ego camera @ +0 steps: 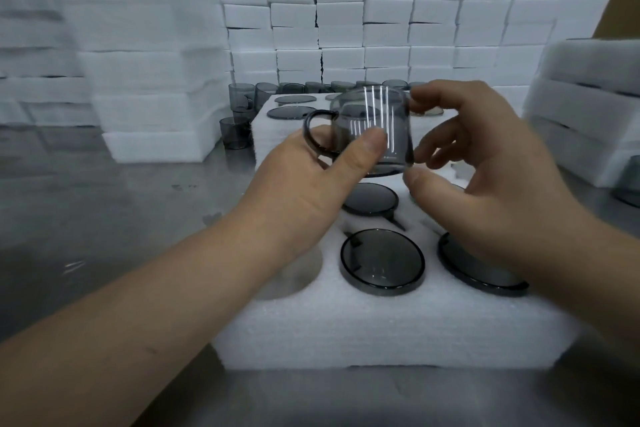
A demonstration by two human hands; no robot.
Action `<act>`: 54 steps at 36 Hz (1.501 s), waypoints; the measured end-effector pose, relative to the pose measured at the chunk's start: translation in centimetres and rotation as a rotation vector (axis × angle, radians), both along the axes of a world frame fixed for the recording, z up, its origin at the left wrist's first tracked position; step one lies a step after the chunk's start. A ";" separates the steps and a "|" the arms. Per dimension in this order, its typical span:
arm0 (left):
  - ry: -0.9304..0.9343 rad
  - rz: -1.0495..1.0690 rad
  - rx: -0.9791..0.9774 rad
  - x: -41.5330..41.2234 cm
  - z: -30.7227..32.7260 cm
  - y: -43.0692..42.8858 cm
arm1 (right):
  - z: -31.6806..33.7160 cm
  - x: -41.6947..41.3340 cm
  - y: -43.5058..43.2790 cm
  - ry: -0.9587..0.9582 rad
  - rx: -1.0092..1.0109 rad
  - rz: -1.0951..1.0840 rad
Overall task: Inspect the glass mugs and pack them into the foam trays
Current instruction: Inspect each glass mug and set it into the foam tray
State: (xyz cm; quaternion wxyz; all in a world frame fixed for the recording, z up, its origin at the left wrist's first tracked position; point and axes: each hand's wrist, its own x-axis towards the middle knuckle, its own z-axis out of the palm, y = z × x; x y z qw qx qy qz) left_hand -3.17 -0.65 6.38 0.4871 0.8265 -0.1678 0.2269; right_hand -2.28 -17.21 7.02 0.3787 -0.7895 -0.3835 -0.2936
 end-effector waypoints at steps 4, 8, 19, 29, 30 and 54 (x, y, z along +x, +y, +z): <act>0.018 -0.016 -0.033 0.0 0.2 0.0 | 0.0 0.0 0.1 -0.034 -0.081 -0.015; -0.001 -0.036 -0.002 0.0 0.1 0.1 | 0.0 0.2 0.2 -0.033 -0.087 -0.032; 0.097 0.018 -0.130 0.9 -0.6 0.4 | -0.3 0.1 0.0 -0.011 -0.065 -0.061; 0.109 0.031 -0.148 0.9 -0.7 0.4 | -0.4 0.1 0.0 0.023 -0.056 -0.098; 0.105 0.034 -0.150 0.9 -0.7 0.4 | -0.5 0.2 -0.1 0.028 -0.054 -0.102; 0.022 -0.050 -0.166 0.4 -0.4 0.3 | -0.5 0.6 -0.1 0.256 0.049 -0.090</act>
